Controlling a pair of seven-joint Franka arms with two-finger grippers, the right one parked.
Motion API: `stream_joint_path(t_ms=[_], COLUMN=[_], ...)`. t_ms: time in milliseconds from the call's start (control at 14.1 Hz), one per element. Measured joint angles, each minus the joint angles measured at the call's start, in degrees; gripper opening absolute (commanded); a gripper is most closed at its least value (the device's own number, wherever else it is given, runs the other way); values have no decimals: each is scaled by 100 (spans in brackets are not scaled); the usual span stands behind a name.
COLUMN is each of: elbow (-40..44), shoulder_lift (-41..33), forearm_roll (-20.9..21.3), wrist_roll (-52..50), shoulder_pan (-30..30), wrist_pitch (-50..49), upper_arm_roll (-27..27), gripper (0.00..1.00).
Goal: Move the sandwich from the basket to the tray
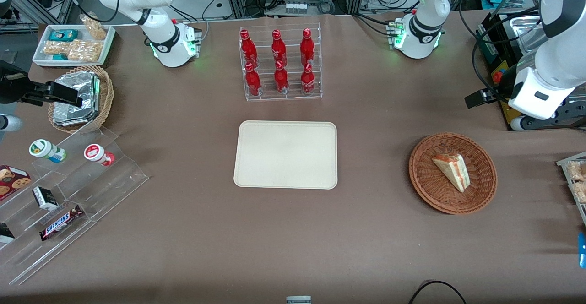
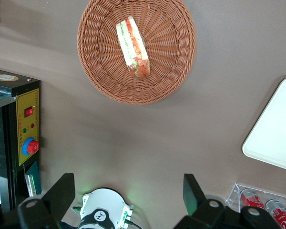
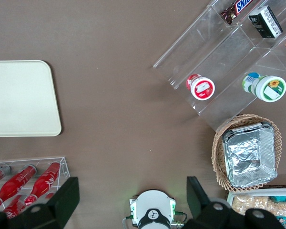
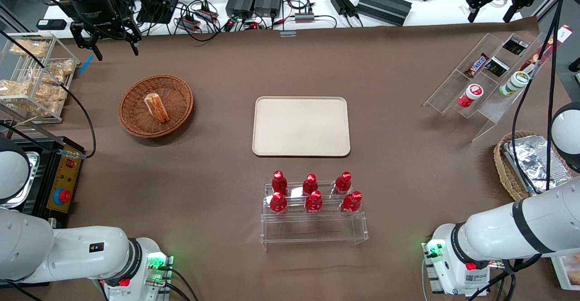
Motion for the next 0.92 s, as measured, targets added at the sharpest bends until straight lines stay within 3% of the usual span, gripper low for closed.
stream_joint_path(t_ms=[922], elbow=[20], shoulder_lift=[98], forearm_roll=[-14], wrist_roll=[-9], shoulder_pan=[1], wrist_pitch=[-7], upper_arm_roll=[25], gripper=[100])
